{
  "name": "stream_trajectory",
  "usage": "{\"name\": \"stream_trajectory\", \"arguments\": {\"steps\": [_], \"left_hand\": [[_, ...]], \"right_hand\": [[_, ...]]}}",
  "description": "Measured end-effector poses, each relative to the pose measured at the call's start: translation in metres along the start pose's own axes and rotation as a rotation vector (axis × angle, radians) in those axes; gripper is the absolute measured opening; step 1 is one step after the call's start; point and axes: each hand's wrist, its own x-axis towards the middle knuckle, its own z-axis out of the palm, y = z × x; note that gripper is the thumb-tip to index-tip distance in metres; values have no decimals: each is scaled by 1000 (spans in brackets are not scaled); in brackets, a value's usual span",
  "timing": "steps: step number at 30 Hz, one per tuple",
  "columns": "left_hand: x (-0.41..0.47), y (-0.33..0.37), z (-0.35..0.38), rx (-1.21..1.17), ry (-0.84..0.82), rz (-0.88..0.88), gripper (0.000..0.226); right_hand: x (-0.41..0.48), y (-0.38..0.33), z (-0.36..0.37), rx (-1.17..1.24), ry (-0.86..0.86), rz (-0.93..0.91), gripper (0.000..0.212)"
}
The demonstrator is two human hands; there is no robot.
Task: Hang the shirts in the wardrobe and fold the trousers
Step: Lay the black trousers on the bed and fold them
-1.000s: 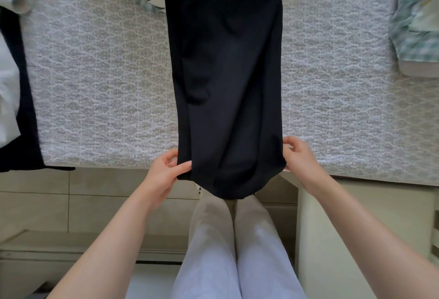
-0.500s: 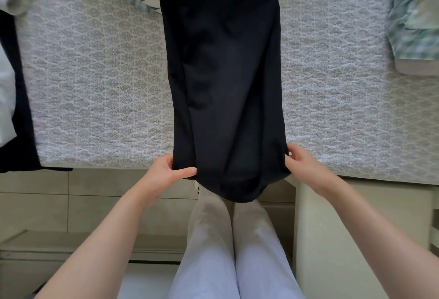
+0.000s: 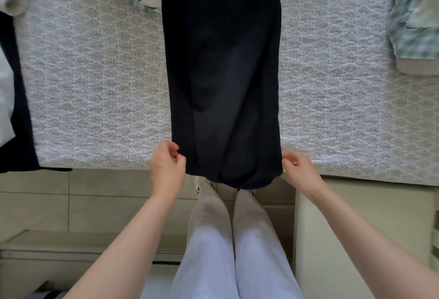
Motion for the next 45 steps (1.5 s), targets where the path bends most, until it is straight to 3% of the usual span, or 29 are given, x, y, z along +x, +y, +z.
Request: {"name": "stream_trajectory", "arguments": {"steps": [5, 9, 13, 17, 21, 25, 29, 31, 33, 34, 36, 39, 45], "left_hand": [[14, 28, 24, -244, -373, -273, 34], [8, 38, 14, -433, -534, -242, 14], [-6, 33, -24, -670, -552, -205, 24], [-9, 19, -61, -748, -495, -186, 31], [-7, 1, -73, -662, -487, -141, 28], [6, -23, -55, -517, -483, -134, 28], [15, -28, -29, -407, -553, -155, 22], [19, -35, -20, -265, -562, -149, 18], [27, -43, -15, 3, -577, -113, 15], [31, -44, -14, 137, -605, -106, 13], [42, -36, -20, 321, -679, -130, 11], [63, -5, -37, 386, -650, -124, 17], [118, 66, -48, -102, -423, -173, 26]], "right_hand": [[-1, -15, 5, 23, -64, -17, 21], [-7, -17, -1, 145, -96, -9, 22], [-26, -20, -16, 272, -116, -91, 11], [-37, -13, -19, 338, -267, -142, 27], [-35, -6, -1, 310, -380, -101, 38], [-16, 16, 23, 13, -296, -86, 28], [-9, 30, 34, -234, -219, 13, 37], [-8, 36, 35, -409, -257, 43, 30], [-5, 39, 32, -637, -322, 63, 8], [-2, 38, 27, -693, -332, 87, 9], [10, 22, 13, -697, -286, 81, 24], [32, -24, -18, -541, -78, -45, 22], [88, -130, -65, -234, -35, -122, 24]]}}
